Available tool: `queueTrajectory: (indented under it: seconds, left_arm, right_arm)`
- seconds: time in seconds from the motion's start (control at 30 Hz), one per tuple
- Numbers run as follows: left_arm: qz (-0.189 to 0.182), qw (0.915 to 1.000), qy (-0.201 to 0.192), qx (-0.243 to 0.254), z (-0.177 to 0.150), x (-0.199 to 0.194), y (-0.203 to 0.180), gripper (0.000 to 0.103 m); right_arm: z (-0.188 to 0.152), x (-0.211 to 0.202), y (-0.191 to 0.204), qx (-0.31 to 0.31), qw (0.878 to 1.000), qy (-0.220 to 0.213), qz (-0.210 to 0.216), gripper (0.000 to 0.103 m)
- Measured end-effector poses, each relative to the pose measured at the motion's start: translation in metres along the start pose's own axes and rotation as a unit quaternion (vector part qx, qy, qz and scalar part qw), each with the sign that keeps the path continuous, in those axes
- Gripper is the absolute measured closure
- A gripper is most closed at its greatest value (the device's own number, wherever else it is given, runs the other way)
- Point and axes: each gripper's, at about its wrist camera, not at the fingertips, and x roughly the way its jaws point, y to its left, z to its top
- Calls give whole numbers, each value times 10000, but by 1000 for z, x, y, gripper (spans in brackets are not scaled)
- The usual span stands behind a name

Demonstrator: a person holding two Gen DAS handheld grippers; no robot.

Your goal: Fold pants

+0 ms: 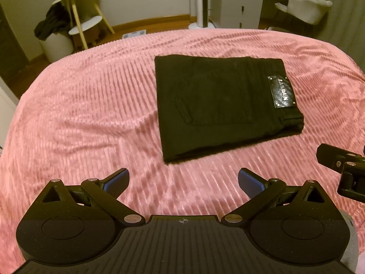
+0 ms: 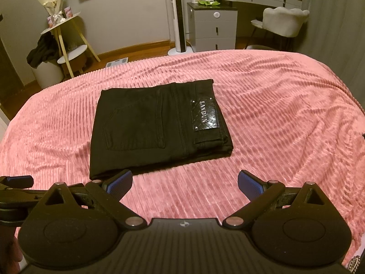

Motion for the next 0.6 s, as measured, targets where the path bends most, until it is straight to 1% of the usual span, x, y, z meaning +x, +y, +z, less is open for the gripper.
queueTrajectory:
  seconds: [0.6]
  left_arm:
    - [-49, 10000, -12, -21, 1, -2, -1, 0]
  right_arm:
    - [1, -1, 1, -45, 10000, -57, -5, 4]
